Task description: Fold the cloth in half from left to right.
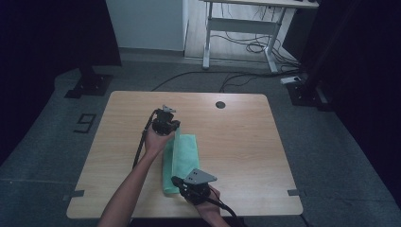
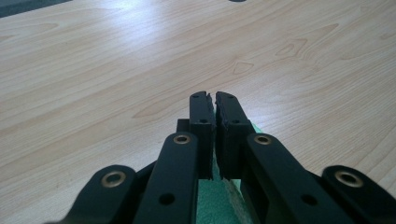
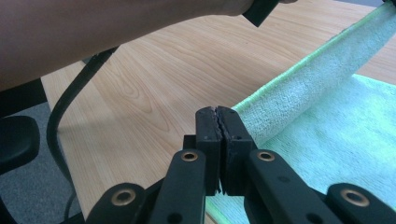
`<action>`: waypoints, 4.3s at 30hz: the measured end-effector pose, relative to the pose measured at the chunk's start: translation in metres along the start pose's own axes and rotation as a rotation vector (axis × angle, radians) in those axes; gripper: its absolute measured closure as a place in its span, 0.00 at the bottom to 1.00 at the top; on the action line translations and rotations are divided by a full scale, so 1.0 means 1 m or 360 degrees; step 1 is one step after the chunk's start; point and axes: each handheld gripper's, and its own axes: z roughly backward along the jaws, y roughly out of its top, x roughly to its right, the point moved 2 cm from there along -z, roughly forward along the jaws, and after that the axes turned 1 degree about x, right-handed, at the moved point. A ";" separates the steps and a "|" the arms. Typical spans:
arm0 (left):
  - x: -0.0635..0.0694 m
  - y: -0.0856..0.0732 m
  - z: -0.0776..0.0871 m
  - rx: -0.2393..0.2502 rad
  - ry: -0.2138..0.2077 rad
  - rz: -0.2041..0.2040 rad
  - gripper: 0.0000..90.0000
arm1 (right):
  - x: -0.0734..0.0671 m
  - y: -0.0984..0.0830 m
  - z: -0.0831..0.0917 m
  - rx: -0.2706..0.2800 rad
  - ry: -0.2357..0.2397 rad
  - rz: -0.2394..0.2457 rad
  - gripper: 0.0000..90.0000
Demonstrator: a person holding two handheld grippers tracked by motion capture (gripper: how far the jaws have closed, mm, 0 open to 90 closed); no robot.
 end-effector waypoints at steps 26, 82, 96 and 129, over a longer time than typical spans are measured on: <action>0.009 -0.004 -0.023 -0.0058 -0.0019 0.0003 0.95 | 0.016 -0.016 0.007 -0.0060 -0.0031 -0.0038 0.97; 0.023 -0.012 -0.067 -0.0132 -0.0042 0.0020 0.94 | 0.045 -0.046 0.012 -0.0196 -0.0125 -0.0148 0.97; 0.032 -0.010 -0.065 -0.0115 -0.0063 -0.0026 0.94 | 0.046 -0.048 0.020 -0.0181 -0.0137 -0.0152 0.96; 0.042 -0.013 -0.074 -0.0117 -0.0091 -0.0047 0.76 | 0.052 -0.060 0.035 -0.0299 -0.0169 -0.0183 0.79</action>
